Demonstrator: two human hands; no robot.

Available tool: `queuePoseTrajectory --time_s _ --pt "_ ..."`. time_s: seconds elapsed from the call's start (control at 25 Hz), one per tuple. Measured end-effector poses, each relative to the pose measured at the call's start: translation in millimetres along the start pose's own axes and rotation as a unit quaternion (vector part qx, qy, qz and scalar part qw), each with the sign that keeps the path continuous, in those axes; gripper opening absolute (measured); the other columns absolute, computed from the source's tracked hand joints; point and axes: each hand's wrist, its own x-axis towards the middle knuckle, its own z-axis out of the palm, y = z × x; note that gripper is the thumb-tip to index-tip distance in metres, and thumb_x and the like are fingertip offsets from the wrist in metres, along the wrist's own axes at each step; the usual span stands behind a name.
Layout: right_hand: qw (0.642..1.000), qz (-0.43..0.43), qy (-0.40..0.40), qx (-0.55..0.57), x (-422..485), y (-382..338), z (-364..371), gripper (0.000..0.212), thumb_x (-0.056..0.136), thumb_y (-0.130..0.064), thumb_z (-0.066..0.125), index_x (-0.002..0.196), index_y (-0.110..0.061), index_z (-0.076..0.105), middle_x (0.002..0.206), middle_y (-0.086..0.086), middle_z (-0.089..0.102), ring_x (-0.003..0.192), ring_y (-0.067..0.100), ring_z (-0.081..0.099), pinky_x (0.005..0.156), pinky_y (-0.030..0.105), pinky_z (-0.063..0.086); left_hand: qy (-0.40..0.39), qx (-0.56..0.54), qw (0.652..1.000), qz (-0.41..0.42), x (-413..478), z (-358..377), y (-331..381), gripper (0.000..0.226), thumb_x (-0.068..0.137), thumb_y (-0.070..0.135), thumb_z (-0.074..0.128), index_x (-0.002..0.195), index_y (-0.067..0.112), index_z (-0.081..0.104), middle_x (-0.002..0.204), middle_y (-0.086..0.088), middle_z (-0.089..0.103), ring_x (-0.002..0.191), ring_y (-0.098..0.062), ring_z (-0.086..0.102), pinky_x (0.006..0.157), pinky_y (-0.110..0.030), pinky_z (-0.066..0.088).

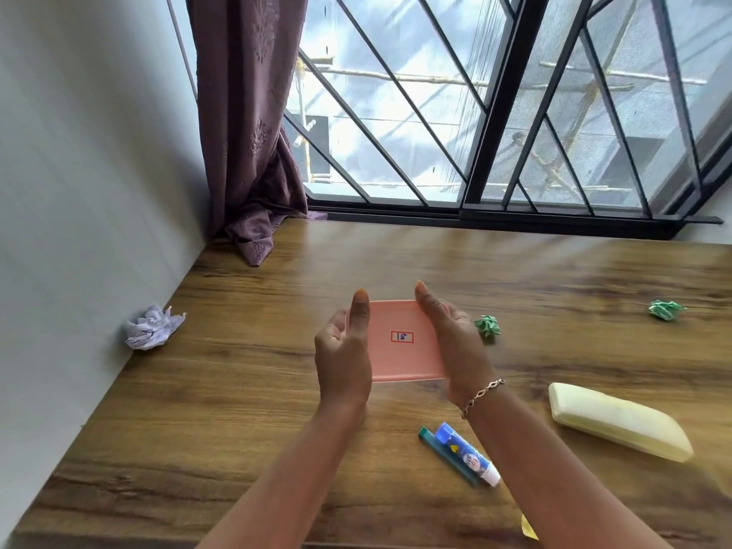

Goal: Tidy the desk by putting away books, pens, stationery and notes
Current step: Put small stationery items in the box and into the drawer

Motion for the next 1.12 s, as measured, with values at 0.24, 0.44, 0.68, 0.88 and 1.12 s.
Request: queuePoseTrajectory --time_s 0.24,0.44,0.68,0.88,1.12 --pt "0.997 0.040 -0.029 -0.052 -9.2 -4.2 0.4 0.025 0.086 -0.044 0.053 0.081 -0.020 0.054 0.074 0.002 0.059 0.062 0.016 0.058 0.055 0.022 0.047 -0.016 0.002 0.999 -0.052 -7.3 -5.8 7.7 0.034 0.087 0.053 0.049 0.075 0.022 0.054 0.069 -0.001 0.062 0.064 -0.018 0.061 0.061 -0.031 0.047" --pt "0.989 0.086 -0.103 -0.054 -26.5 -11.8 -12.4 0.020 0.086 -0.048 0.048 0.083 -0.033 0.060 0.081 -0.006 0.061 0.074 0.013 0.056 0.059 0.026 0.040 -0.064 -0.007 0.992 -0.113 -16.5 -14.7 24.8 0.034 0.088 0.056 0.045 0.087 0.024 0.054 0.088 -0.001 0.061 0.081 -0.019 0.058 0.078 -0.044 0.049" --pt "0.993 0.088 -0.080 -0.004 -38.6 -0.2 -14.7 0.024 0.089 -0.035 0.052 0.107 -0.020 0.060 0.097 0.003 0.063 0.089 0.020 0.060 0.077 0.036 0.048 -0.079 -0.004 0.988 -0.133 -28.4 -24.0 22.6 0.030 0.089 0.053 0.048 0.091 0.024 0.055 0.086 0.001 0.063 0.078 -0.017 0.059 0.084 -0.048 0.048" --pt "0.996 0.024 0.010 0.085 -46.9 15.7 -1.8 0.007 0.093 -0.012 0.048 0.091 -0.016 0.053 0.081 0.003 0.059 0.071 0.013 0.054 0.068 0.026 0.047 -0.052 -0.031 0.992 -0.110 -39.4 -21.2 7.9 0.030 0.096 0.039 0.043 0.112 0.015 0.054 0.076 0.000 0.062 0.054 -0.008 0.062 0.049 -0.020 0.051" --pt "0.994 0.077 0.009 0.079 -58.8 41.8 7.5 0.016 0.094 -0.006 0.044 0.083 -0.014 0.052 0.076 0.004 0.056 0.067 0.014 0.050 0.062 0.026 0.043 -0.003 -0.047 0.990 -0.134 -46.4 -42.5 -12.0 0.024 0.099 0.028 0.041 0.113 0.012 0.053 0.089 -0.009 0.063 0.075 -0.021 0.061 0.061 -0.035 0.056"
